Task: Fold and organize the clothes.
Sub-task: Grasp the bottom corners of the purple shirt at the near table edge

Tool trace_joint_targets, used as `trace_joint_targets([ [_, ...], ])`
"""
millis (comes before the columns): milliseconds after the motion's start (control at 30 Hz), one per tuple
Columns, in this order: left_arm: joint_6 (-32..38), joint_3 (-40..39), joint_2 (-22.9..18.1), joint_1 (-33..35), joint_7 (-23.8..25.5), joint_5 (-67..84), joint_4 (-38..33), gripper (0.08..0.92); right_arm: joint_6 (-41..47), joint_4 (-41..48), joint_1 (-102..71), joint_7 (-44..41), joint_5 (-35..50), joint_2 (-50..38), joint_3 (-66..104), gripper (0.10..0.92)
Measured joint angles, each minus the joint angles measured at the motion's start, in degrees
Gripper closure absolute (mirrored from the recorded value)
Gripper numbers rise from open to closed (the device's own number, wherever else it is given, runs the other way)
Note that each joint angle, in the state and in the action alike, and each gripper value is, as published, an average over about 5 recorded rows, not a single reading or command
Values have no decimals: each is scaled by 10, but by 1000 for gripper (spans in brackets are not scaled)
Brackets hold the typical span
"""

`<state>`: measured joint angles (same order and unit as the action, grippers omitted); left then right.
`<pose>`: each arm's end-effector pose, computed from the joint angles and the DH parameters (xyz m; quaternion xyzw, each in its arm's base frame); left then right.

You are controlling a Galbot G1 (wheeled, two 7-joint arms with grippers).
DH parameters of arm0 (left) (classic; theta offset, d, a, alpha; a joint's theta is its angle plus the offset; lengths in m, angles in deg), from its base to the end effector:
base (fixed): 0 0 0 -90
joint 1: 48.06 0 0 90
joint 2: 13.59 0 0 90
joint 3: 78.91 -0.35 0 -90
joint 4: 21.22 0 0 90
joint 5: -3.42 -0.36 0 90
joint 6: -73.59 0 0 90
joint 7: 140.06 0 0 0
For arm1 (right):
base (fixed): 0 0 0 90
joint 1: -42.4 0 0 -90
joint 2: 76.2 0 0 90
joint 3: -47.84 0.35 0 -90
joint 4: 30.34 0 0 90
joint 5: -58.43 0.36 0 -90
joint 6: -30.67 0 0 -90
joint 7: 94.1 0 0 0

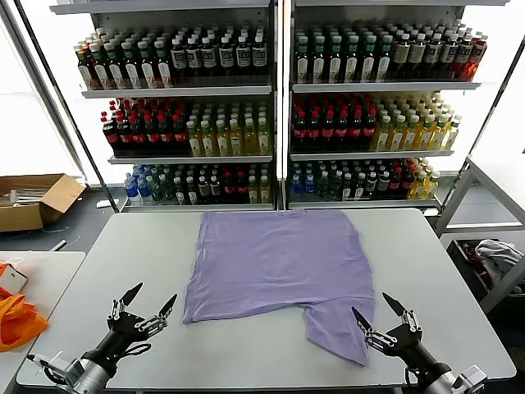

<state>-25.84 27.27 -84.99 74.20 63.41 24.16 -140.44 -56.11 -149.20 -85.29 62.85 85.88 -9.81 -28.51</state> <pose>0.1819 0.1386 -0.2771 -0.1635 -0.9831 -0.0095 0.0821 0.1619 -0.1388 -0.2915 0.2010 -0.9763 -0.0194 0.0783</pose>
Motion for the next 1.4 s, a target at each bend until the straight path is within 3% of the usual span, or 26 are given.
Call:
trace_joint_targets([
  [633, -109, -85, 61, -20, -77, 16, 0, 177, 136, -63, -77, 134, -22, -42, -18, 203],
  [1100, -153, -139, 70, -66, -133, 36, 48, 177, 214, -71, -57, 196, -29, -20, -68, 203],
  [1200, -158, -146, 71, -75, -143, 40, 57, 177, 222, -71, -52, 200, -36, -15, -81, 229],
  [1400, -166, -159, 74, -78, -156, 42, 63, 213, 226, -67, -53, 204, -50, -10, -102, 388],
])
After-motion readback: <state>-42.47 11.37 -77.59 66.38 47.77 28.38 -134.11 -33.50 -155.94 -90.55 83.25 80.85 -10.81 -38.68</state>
